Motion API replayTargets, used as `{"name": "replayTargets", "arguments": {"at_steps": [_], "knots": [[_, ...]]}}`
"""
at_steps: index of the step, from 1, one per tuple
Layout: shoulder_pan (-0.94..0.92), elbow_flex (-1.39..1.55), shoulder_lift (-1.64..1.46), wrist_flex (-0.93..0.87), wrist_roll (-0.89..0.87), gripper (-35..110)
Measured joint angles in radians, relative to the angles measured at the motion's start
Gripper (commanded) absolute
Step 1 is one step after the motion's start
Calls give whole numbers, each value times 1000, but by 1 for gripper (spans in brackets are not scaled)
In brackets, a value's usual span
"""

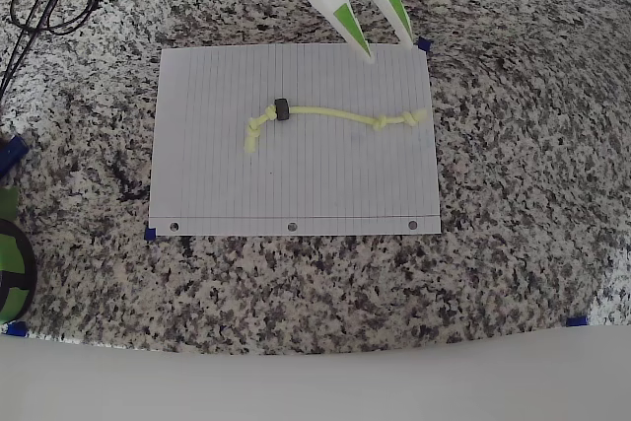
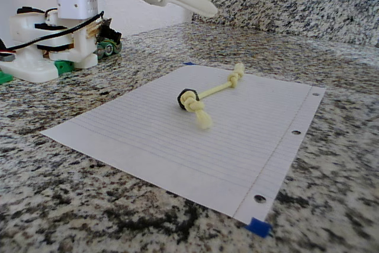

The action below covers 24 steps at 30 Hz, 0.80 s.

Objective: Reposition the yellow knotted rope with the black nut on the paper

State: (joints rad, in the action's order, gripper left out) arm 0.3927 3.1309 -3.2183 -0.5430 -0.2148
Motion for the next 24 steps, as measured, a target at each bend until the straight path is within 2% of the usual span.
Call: {"name": "replayTargets", "arguments": {"at_steps": [7, 16, 24], "knots": [[-167, -149, 242, -14, 242, 51], [-330, -538, 712, -282, 704, 49], [-414, -652, 989, -302, 845, 49]]}}
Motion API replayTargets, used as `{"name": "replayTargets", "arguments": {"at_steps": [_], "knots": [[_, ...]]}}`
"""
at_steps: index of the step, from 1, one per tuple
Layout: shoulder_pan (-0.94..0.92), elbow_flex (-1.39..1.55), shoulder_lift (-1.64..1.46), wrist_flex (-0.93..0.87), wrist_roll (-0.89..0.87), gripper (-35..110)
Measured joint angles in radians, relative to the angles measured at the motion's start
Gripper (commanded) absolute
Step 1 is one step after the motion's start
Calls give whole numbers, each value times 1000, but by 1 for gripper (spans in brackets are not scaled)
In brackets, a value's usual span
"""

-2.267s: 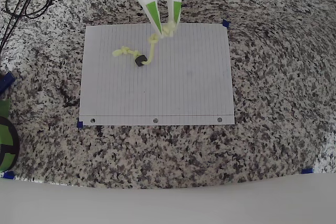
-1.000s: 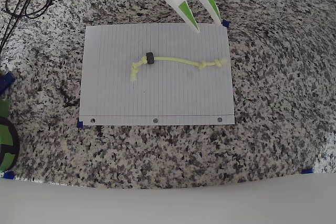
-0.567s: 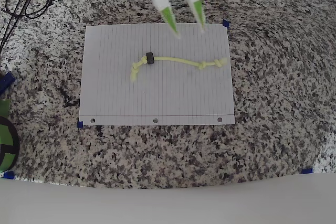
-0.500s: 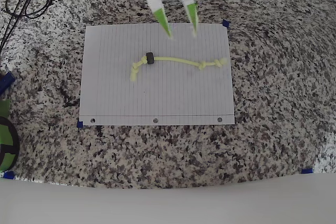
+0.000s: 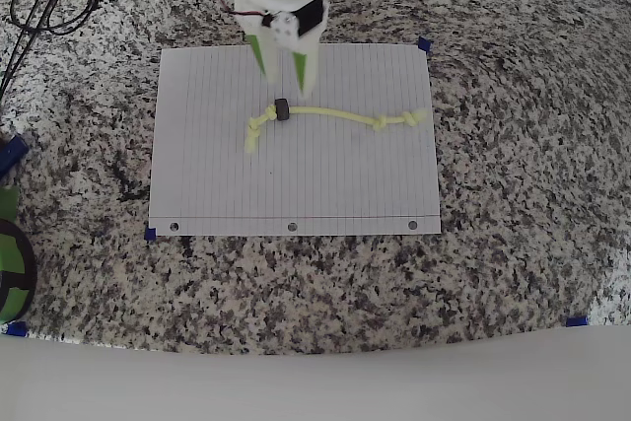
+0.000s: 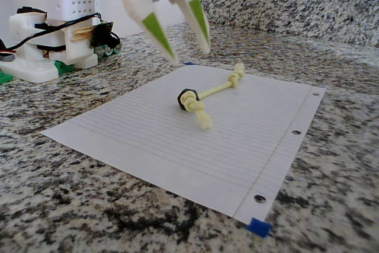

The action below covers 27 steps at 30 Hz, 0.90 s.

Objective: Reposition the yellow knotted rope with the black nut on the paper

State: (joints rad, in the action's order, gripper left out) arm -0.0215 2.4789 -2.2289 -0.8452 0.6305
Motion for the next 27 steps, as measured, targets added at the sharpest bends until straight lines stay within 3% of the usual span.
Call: {"name": "replayTargets", "arguments": {"at_steps": [9, 13, 27], "knots": [[-31, -69, 141, -20, 75, 48], [-3, -69, 144, -51, 75, 41], [74, -72, 232, -29, 80, 47]]}}
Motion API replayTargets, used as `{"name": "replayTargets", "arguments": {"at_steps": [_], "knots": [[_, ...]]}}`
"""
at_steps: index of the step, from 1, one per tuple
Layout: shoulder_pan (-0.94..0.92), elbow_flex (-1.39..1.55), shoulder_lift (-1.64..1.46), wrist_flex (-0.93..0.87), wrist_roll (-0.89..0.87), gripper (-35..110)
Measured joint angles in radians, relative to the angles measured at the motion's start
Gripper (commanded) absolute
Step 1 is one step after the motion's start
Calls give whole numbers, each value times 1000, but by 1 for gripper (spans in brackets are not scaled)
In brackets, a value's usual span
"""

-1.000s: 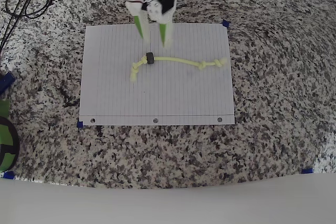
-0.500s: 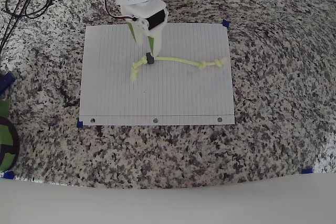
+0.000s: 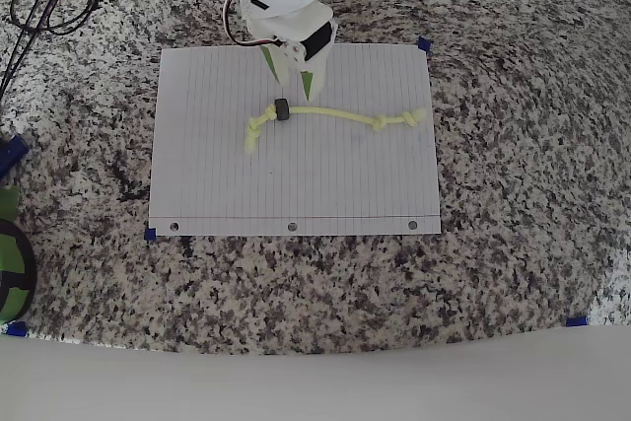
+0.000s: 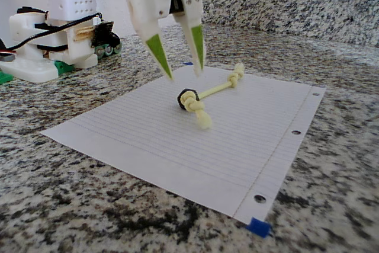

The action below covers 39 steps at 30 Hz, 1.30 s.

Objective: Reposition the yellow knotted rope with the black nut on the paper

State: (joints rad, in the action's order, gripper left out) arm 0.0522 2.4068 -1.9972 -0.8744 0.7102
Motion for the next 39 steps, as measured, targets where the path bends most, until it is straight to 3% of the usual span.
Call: {"name": "replayTargets", "arguments": {"at_steps": [4, 11, 15, 31, 39], "knots": [[9, -3, 32, 31, 5, 45], [5, -9, 60, 52, 38, 14], [-15, -12, 74, 69, 44, 4], [-241, -12, 55, 101, 46, 0], [-181, -12, -97, 115, 92, 0]]}}
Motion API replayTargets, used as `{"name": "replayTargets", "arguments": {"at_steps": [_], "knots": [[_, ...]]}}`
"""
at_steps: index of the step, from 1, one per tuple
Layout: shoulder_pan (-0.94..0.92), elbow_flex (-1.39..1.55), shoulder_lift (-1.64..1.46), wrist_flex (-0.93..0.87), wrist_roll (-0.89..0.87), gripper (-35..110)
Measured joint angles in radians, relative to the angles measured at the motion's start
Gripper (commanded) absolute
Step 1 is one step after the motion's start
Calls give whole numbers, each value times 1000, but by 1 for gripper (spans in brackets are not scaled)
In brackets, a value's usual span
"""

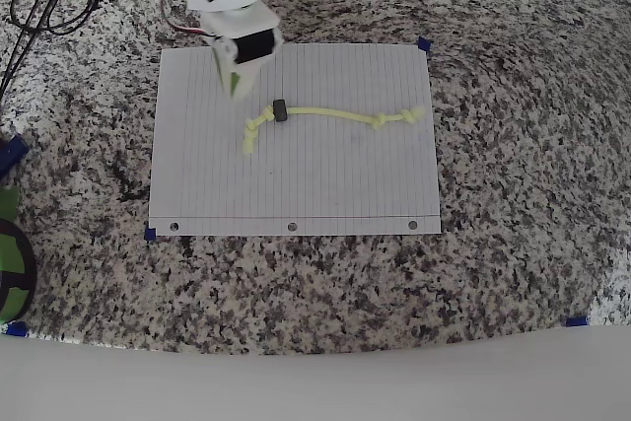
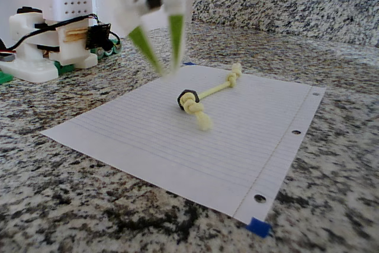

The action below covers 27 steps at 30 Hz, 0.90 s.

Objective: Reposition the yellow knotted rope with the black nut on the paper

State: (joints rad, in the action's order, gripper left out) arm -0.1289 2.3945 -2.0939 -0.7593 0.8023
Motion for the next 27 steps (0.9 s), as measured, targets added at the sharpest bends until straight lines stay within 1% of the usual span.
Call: {"name": "replayTargets", "arguments": {"at_steps": [5, 10, 15, 20, 27], "knots": [[178, 0, -9, -12, 2, 0], [247, 0, 55, 9, 2, 0], [239, 0, 146, 74, 2, 0], [213, 0, 218, 101, 2, 0], [149, 0, 238, 126, -6, 0]]}}
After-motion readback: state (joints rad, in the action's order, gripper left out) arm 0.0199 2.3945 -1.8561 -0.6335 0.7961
